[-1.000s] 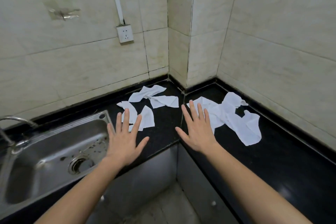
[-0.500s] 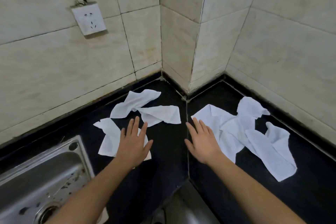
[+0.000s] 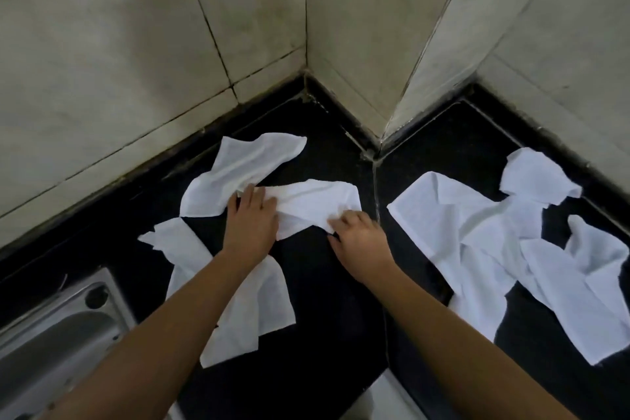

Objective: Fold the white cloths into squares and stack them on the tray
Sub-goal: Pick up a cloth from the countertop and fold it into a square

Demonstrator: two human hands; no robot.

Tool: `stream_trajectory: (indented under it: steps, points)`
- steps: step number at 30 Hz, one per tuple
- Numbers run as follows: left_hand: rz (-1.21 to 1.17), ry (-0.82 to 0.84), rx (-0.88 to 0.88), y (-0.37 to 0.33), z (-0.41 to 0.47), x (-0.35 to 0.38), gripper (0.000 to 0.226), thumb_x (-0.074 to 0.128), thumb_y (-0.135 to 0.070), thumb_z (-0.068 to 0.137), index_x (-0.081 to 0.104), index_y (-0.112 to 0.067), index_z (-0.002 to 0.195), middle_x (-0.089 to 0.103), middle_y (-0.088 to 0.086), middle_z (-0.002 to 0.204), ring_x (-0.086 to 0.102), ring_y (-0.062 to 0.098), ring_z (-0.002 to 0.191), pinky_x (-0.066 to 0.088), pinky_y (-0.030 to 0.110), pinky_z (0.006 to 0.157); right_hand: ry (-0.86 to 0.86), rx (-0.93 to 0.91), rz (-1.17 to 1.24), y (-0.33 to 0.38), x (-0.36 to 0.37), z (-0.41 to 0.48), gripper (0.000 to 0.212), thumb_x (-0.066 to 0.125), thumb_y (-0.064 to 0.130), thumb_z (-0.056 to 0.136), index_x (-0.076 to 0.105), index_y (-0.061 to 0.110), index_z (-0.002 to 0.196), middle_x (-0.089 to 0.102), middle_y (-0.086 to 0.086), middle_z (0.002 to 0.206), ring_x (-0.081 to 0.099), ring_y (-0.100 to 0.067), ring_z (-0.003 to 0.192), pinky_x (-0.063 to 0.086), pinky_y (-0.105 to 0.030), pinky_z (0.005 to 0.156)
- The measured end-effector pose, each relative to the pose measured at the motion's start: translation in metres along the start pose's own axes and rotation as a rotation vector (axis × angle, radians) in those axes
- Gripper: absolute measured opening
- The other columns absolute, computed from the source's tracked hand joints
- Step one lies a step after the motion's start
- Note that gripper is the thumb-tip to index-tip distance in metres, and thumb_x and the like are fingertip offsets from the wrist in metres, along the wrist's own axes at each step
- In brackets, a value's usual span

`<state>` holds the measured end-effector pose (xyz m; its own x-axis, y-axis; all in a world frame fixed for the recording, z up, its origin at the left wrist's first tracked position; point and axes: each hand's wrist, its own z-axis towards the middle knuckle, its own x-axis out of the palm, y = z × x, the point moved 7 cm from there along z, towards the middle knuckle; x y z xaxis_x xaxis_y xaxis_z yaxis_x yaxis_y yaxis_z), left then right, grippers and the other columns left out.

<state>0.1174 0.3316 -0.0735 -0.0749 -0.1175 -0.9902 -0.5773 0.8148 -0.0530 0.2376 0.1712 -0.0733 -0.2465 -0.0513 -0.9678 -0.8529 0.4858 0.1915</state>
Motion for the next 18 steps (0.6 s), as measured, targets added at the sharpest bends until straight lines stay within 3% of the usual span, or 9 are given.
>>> stream_trajectory:
  steps: [2, 4, 8, 13, 18]
  points:
    - [-0.02, -0.069, 0.035, -0.002, -0.001, -0.004, 0.019, 0.08, -0.011, 0.071, 0.075, -0.01, 0.089, 0.071, 0.015, 0.109, 0.06, 0.041, 0.117, 0.044, 0.06, 0.099, -0.063, 0.01, 0.002, -0.004, -0.003, -0.005, 0.018, 0.081, 0.027, 0.077, 0.076, 0.018, 0.092, 0.07, -0.005, 0.092, 0.068, -0.029, 0.085, 0.058, -0.042, 0.07]
    - [-0.07, -0.144, 0.04, -0.004, -0.005, -0.011, 0.009, 0.076, -0.013, 0.072, 0.077, -0.012, 0.081, 0.074, 0.011, 0.1, 0.064, 0.039, 0.109, 0.045, 0.058, 0.096, -0.076, 0.007, 0.002, -0.008, -0.007, -0.011, 0.009, 0.079, 0.026, 0.077, 0.075, 0.019, 0.081, 0.068, -0.003, 0.082, 0.067, -0.028, 0.075, 0.057, -0.038, 0.064]
    - [-0.163, -0.199, 0.028, -0.019, -0.017, -0.031, 0.033, 0.049, -0.03, 0.083, 0.079, -0.019, 0.088, 0.074, 0.005, 0.101, 0.064, 0.036, 0.11, 0.043, 0.054, 0.095, -0.111, 0.082, 0.084, -0.032, -0.032, -0.032, 0.021, 0.057, 0.029, 0.092, 0.07, 0.016, 0.083, 0.064, -0.001, 0.082, 0.062, -0.024, 0.072, 0.048, -0.033, 0.06]
    - [-0.237, -0.273, -0.015, -0.043, -0.042, -0.083, 0.014, 0.077, -0.015, 0.079, 0.079, -0.023, 0.09, 0.074, 0.002, 0.097, 0.064, 0.032, 0.109, 0.046, 0.054, 0.094, -0.153, 0.208, 0.23, -0.067, -0.092, -0.065, 0.028, 0.044, 0.036, 0.099, 0.063, 0.016, 0.105, 0.062, 0.0, 0.1, 0.059, -0.021, 0.093, 0.045, -0.033, 0.07]
    - [-0.421, -0.372, -0.065, -0.067, -0.091, -0.131, 0.025, 0.06, -0.019, 0.087, 0.077, -0.021, 0.105, 0.074, 0.0, 0.096, 0.066, 0.024, 0.092, 0.051, 0.037, 0.081, -0.296, 0.183, 0.425, -0.093, -0.153, -0.113, 0.019, 0.05, 0.035, 0.098, 0.064, 0.022, 0.1, 0.057, 0.011, 0.095, 0.057, -0.012, 0.088, 0.038, -0.027, 0.07]
